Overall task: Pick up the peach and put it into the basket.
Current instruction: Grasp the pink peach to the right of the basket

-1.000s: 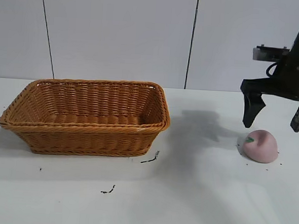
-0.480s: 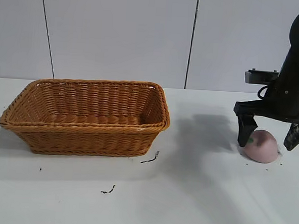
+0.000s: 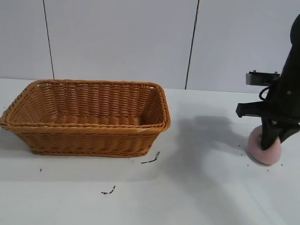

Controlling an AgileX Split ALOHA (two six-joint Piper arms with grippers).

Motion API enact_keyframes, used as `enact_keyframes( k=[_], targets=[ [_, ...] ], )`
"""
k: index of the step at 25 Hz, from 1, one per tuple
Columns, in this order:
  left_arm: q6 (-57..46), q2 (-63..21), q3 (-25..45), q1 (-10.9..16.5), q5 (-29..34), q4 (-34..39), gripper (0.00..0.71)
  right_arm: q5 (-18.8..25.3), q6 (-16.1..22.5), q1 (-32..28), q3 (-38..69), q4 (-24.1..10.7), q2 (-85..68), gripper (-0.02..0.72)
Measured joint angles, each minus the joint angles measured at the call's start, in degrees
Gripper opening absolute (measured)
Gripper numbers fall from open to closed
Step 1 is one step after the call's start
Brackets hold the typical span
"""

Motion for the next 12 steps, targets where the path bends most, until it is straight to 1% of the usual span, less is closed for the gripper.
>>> enact_keyframes(
  k=[2, 5, 9, 12],
  targets=[
    [0.0, 0.0, 0.0, 0.0, 0.0, 0.0, 0.693, 2.0, -0.7, 0.0, -1.1, 0.0, -1.0, -0.019],
    [0.0, 0.0, 0.0, 0.0, 0.0, 0.0, 0.693, 6.9, -1.1, 0.0, -4.6, -0.1, -4.1, -0.019],
    [0.0, 0.0, 0.0, 0.0, 0.0, 0.0, 0.693, 13.6, -1.4, 0.0, -12.0, 0.0, -8.9, -0.019],
    [0.0, 0.0, 0.0, 0.0, 0.0, 0.0, 0.693, 17.7, -1.5, 0.1, -18.0, 0.0, -10.3, -0.019]
  ],
)
